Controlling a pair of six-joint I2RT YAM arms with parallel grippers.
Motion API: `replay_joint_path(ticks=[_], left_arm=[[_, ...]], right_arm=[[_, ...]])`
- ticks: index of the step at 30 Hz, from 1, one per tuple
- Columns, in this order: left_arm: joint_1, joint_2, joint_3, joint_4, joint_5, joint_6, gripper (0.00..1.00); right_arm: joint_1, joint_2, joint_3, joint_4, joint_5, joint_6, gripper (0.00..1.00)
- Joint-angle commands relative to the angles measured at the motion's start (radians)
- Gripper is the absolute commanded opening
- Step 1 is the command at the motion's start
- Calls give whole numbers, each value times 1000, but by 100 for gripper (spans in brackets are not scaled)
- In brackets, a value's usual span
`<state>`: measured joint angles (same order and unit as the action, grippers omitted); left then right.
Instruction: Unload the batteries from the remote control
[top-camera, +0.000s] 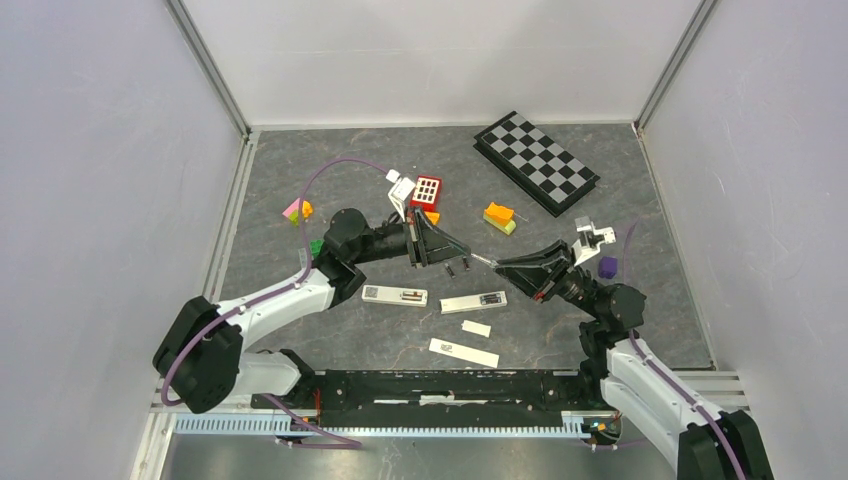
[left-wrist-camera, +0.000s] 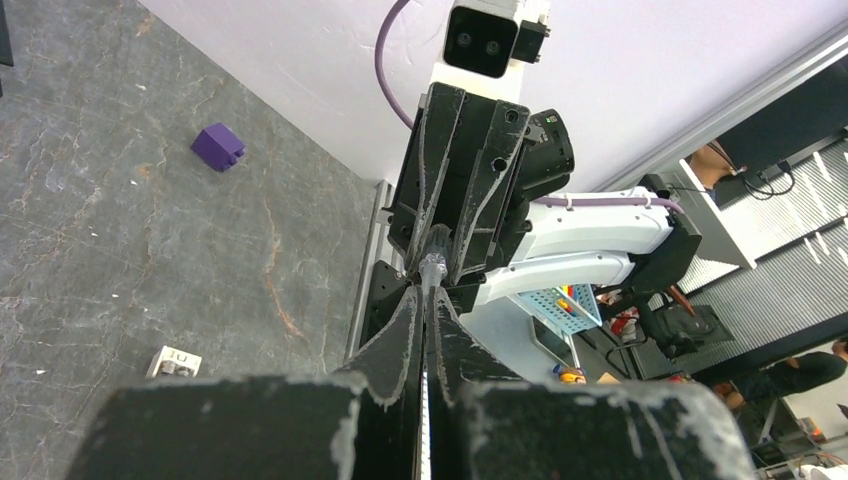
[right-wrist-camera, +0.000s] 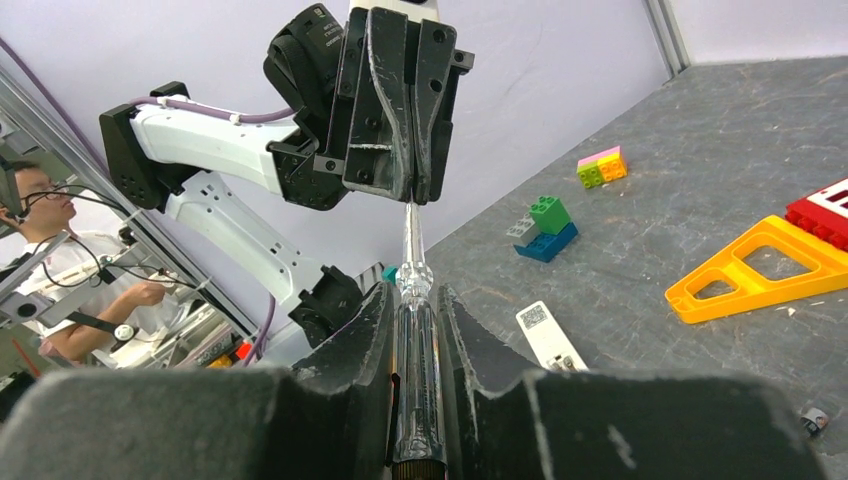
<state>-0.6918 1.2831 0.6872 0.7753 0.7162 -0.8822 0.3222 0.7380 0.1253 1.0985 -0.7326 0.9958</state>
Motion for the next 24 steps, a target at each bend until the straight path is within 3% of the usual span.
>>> replay_joint_path(ticks=[1, 4, 7, 9, 12, 14, 15, 16, 24], left_arm=[[6, -2, 14, 23, 6, 1, 2], [6, -1, 16, 12, 6, 9, 3], [6, -2, 22, -19, 5, 24, 13], [6, -9, 29, -52, -5, 39, 31], [10, -33, 30, -129, -46, 75, 68], [20, -67, 23, -179, -93, 94, 82], [26, -86, 8, -190, -118, 102, 95], [36, -114, -7, -200, -152, 107, 99], [84, -297, -42, -475, -407, 244, 100]], right_arm=[[1, -37, -6, 58, 41, -29, 0], [1, -39, -4, 58, 35, -26, 0], [2, -28, -1, 57, 18, -19, 0], [1, -19, 2, 55, 7, -17, 0], [1, -7, 4, 54, -1, -17, 0], [1, -3, 1, 51, 2, -35, 0], [2, -1, -4, 48, 5, -45, 0], [0, 5, -11, 49, 3, -56, 0], [0, 55, -19, 46, -26, -71, 0]])
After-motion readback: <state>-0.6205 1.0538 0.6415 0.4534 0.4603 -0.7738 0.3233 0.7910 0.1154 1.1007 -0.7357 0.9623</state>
